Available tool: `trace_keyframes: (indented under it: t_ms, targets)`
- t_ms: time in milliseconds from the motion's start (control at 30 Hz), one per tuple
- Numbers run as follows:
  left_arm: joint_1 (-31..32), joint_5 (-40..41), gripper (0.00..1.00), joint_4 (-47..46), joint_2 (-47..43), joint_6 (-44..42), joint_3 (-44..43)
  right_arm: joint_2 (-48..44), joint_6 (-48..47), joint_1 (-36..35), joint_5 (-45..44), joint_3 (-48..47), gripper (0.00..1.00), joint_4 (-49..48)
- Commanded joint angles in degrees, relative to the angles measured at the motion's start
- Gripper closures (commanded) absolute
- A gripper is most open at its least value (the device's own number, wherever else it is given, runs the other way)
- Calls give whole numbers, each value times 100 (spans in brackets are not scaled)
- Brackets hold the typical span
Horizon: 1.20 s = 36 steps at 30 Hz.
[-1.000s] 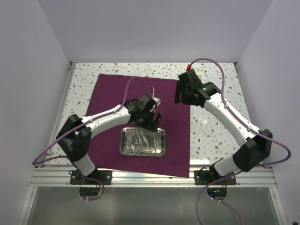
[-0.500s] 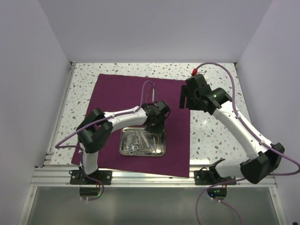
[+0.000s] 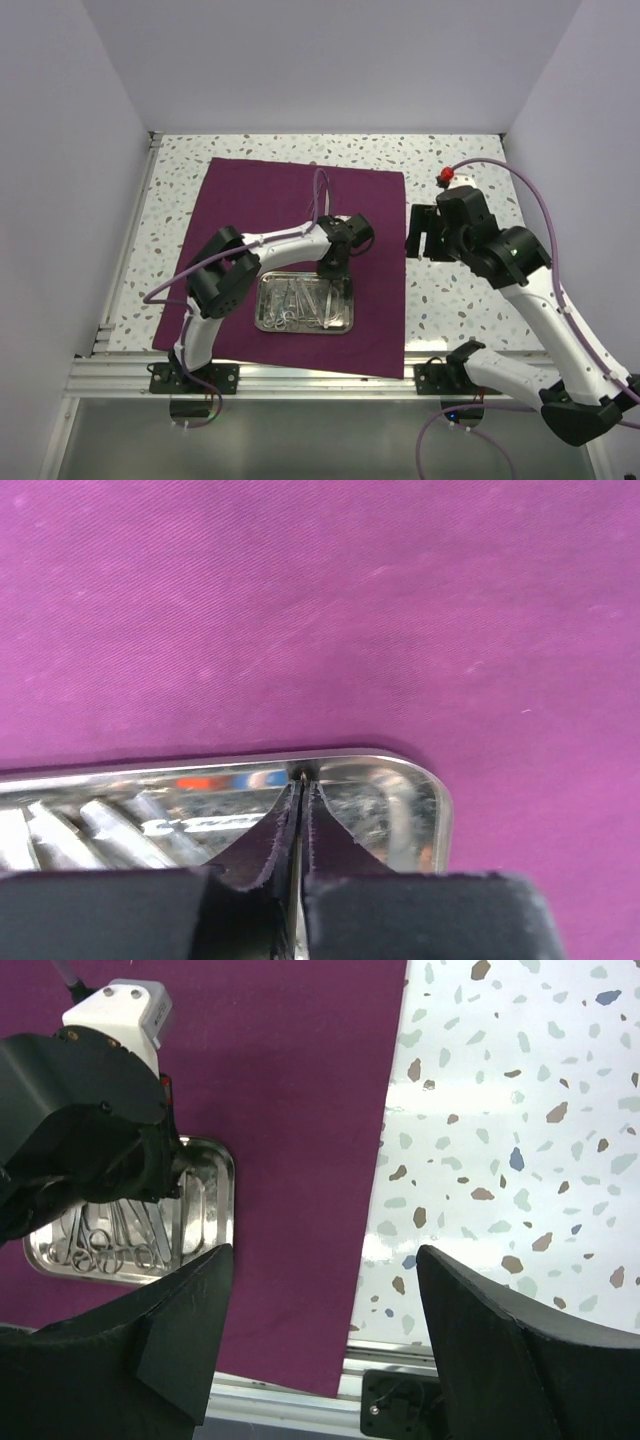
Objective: Open and lay out the surgical kit
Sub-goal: Pick up the medical item from the container, then place the medical item in the surgical kit.
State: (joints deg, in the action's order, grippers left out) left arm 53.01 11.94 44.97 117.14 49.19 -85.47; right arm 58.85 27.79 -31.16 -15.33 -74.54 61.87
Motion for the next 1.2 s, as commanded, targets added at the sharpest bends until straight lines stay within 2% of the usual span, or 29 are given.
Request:
trace_keyframes:
  t_ms: [0,200,300,333,500,533,633,733,833,1033,1167]
  targets:
    - [42,326,100,635,28,346,-347,-40,-99,-66,267,89,23,133]
    - [7,703,100,1592,-438,-49,-1585,65,-63,-66,364,-122,25,63]
    - [-247,775,100,1752,-368,-734,-2323,30,-63,-66,172,-122,26,-8]
    - [-509,757,100,1778,-211,-918,-2690,39,-37,-57,101,-131,27,27]
    - [-1371,590,100,1366,431,-2096,-3615,-181,279,-57,-251,229,27,89]
    - [-1582,520,100,1287,702,-2237,-4017,-198,410,-57,-303,282,27,97]
    - [-1855,467,100,822,1116,-2791,-4520,-190,604,-66,-400,353,28,229]
    - [-2075,169,100,-230,1275,-3160,-4365,-128,640,-66,-470,379,29,291]
    - [-2234,-182,100,-760,1547,-3284,-4337,-5,631,-66,-620,327,30,457]
    - [-2322,-613,100,-1472,2057,-3144,-4425,118,701,-66,-708,379,31,502]
    - [-2339,-623,100,-1719,2400,-3065,-4653,232,675,-66,-761,388,32,511]
